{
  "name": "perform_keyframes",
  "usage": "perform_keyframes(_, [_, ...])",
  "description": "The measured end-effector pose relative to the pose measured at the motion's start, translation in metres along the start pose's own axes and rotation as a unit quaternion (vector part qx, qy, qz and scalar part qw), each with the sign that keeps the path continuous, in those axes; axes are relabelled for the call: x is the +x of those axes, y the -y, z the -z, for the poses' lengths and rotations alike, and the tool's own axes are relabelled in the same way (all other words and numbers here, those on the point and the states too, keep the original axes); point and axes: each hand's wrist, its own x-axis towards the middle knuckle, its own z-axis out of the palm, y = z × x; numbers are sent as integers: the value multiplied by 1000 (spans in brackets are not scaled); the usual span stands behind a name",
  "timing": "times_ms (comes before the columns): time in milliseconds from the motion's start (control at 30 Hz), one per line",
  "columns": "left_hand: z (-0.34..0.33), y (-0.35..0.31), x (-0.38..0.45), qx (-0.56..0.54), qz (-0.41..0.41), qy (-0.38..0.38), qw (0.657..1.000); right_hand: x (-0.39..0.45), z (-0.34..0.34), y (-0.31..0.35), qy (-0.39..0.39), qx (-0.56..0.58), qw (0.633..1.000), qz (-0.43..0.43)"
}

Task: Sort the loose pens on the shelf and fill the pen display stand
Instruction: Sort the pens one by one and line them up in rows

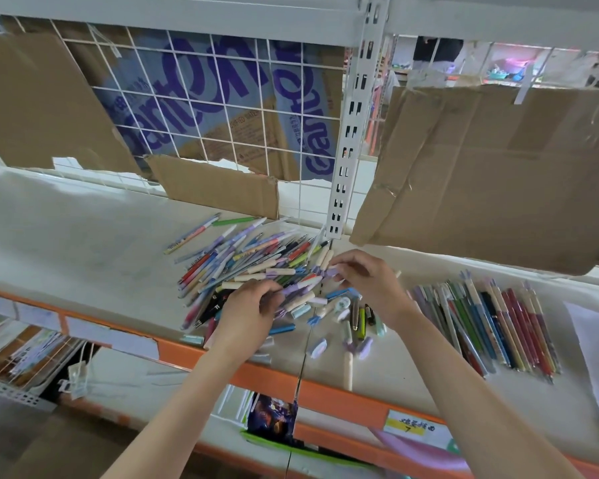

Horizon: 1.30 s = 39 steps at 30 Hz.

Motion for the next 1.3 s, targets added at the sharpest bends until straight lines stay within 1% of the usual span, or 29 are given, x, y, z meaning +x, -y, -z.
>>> perform_keyframes(67, [1, 1, -1, 3, 2, 1, 1000, 0, 3, -2, -5, -2, 1000, 1])
perform_keyframes(133, [1, 1, -1, -6, 0, 8, 1000, -1, 2, -2, 14, -5, 1000, -4])
perform_keyframes(233, [1, -3, -2, -27, -6, 27, 999, -3, -5, -2, 48, 38, 998, -6])
perform_keyframes(400, [1, -2, -3, -45, 2, 63, 997, -5, -8, 0, 65, 71, 995, -21])
perform_keyframes(500, [0, -3, -4, -47, 20, 72, 996, -2, -9, 2, 43, 82, 995, -29])
perform_keyframes(567, [-2, -4, -1, -28, 40, 62, 997, 1, -11, 1, 15, 43, 998, -32])
perform_keyframes(633, [-3, -6, 2, 11, 48, 57, 997, 6, -16, -2, 0, 16, 999, -52])
perform_keyframes(700, [-3, -6, 3, 61, 37, 48, 996, 10, -21, -6, -14, 47, 995, -89])
perform_keyframes(767, [1, -3, 4, 97, 36, 30, 994, 14, -21, -10, -46, 65, 989, -122])
perform_keyframes(800, [3, 0, 3, 102, 42, 24, 994, 15, -18, -12, -62, 38, 989, -128])
perform_keyframes(833, [5, 3, 3, 99, 51, 21, 994, 16, -15, -13, -65, -14, 990, -125])
perform_keyframes(867, [7, 5, 3, 91, 61, 22, 994, 17, -11, -14, -52, -76, 989, -117])
perform_keyframes(933, [9, 9, 2, 78, 74, 26, 994, 19, -8, -14, -2, -172, 980, -98])
perform_keyframes(1000, [8, 10, 1, 68, 78, 27, 994, 26, -9, -16, 13, -229, 971, -68])
perform_keyframes(1100, [8, 7, 0, 44, 81, 31, 995, 38, -13, -15, -7, -295, 955, -16])
perform_keyframes(1167, [8, 6, 0, 38, 76, 33, 996, 43, -15, -16, 13, -345, 939, 6])
perform_keyframes(1233, [9, 5, 0, 34, 74, 32, 996, 46, -15, -18, 47, -410, 910, 22])
perform_keyframes(1300, [9, 5, 0, 31, 74, 31, 996, 47, -15, -17, 67, -446, 892, 27])
